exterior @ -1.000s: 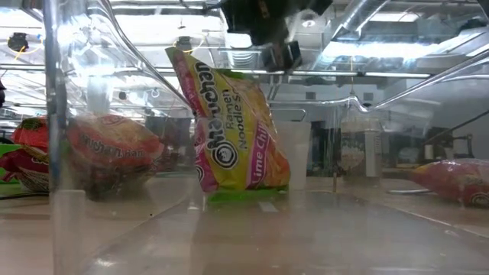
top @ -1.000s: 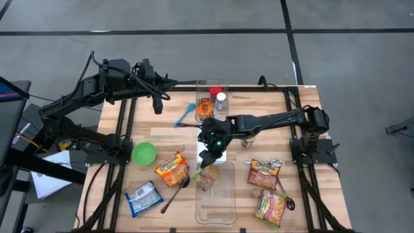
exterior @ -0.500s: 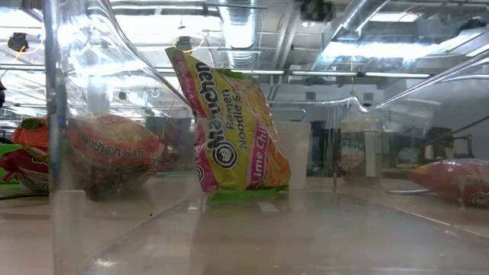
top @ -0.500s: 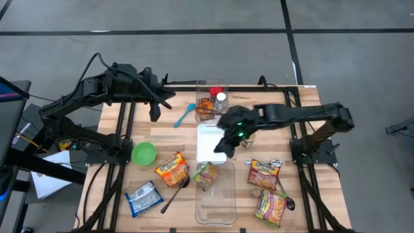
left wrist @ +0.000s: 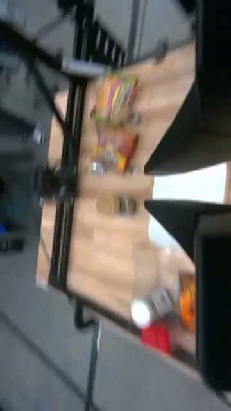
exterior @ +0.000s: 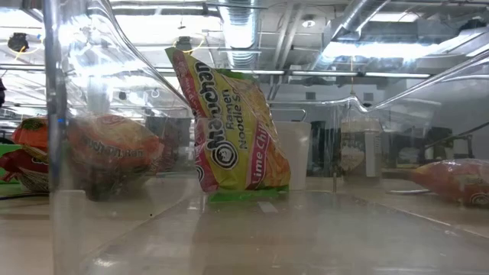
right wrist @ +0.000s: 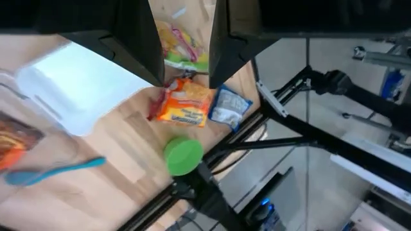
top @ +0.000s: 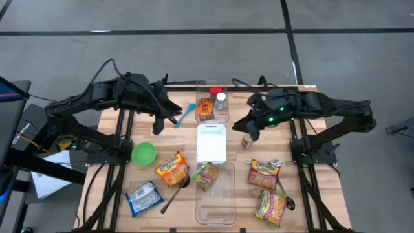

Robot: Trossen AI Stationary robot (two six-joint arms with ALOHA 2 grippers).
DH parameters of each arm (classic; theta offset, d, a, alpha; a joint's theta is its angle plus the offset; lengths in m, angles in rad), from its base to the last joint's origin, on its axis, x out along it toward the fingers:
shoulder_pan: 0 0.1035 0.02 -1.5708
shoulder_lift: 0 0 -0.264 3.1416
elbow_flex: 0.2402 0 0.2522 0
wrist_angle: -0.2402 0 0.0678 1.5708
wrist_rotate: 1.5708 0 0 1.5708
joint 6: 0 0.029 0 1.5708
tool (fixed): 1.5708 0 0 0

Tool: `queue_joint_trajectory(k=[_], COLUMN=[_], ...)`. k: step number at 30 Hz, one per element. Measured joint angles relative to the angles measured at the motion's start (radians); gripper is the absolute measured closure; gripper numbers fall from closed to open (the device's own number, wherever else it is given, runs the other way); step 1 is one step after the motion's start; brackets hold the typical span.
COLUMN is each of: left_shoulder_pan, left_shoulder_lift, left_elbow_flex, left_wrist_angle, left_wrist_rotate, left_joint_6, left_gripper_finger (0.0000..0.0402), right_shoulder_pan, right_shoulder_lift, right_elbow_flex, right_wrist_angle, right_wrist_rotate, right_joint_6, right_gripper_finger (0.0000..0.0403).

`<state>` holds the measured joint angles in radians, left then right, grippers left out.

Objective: Pick & Place Food Item
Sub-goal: Put the orange noodle pack into the bottom transparent bin

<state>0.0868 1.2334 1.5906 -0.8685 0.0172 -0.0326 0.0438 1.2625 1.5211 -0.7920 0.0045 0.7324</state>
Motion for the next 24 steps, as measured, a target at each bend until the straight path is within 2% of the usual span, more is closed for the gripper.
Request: queue_joint_trajectory(k=[6, 8, 11, 16, 20, 24], left_shoulder_pan=[-0.008, -0.008, -0.008, 0.007, 0.014, 0.042], left_shoulder_lift=[0.150, 0.203, 0.291, 0.425, 0.516, 0.525], left_elbow_flex=[-0.002, -0.001, -0.001, 0.000, -0.018, -0.153], left_wrist_angle=[-0.026, -0.014, -0.017, -0.206, -0.399, -0.356], left_wrist_rotate=[0.245, 0.371, 0.497, 0.569, 0.558, 0.542], left_joint_6=[0.084, 0.139, 0.201, 0.390, 0.582, 0.653], left_gripper_finger=[0.0232, 0.0215, 0.0208, 0.0222, 0.0245, 0.0264], right_shoulder_pan=[-0.034, -0.040, -0.041, -0.031, -0.016, -0.017], right_shoulder_lift=[-0.040, -0.043, -0.052, -0.074, -0.095, -0.123], right_elbow_flex=[0.000, 0.000, 0.000, 0.000, -0.001, -0.001], right_wrist_angle=[-0.017, -0.017, -0.058, -0.118, -0.136, -0.149], right_wrist_rotate=[-0.001, -0.006, -0.012, -0.011, -0.006, -0.001], right_joint_6=[-0.039, -0.055, -0.061, -0.059, -0.051, -0.034], right_gripper_finger=[0.0287, 0.0287, 0.0287, 0.0287, 0.0287, 0.0287])
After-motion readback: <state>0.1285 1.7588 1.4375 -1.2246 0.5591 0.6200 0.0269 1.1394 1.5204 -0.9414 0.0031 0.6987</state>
